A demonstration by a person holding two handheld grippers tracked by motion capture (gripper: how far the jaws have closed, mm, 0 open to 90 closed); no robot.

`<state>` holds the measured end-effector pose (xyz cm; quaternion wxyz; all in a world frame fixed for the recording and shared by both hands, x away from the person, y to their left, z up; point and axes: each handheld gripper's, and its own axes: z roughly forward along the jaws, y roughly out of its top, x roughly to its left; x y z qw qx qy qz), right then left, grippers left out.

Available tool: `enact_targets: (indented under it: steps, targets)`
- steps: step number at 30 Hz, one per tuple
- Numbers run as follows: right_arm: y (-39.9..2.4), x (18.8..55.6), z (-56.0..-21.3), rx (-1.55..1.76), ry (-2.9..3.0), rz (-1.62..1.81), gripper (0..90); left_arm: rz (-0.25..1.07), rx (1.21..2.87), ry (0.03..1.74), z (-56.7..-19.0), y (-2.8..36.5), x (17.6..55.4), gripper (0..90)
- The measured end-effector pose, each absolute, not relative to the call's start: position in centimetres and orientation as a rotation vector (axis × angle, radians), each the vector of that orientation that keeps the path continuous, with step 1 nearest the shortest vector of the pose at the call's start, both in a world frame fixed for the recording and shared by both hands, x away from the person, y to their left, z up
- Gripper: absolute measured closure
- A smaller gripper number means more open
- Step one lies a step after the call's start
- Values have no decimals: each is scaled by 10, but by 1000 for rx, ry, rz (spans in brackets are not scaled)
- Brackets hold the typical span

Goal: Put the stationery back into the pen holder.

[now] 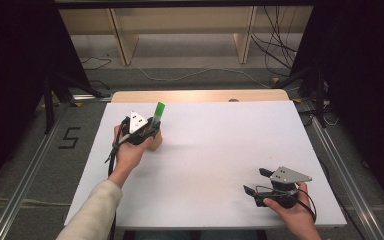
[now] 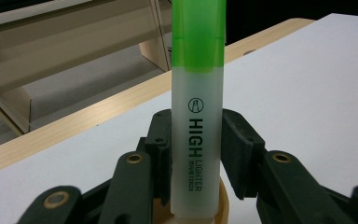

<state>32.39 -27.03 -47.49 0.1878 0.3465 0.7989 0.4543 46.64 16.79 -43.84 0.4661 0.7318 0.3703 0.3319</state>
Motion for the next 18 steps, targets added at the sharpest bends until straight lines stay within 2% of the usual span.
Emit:
enact_targets:
  steps: [18]
  targets:
    - [-270,324,-475,974,2249,1279,170,852,1821,916,-447,168,467,661]
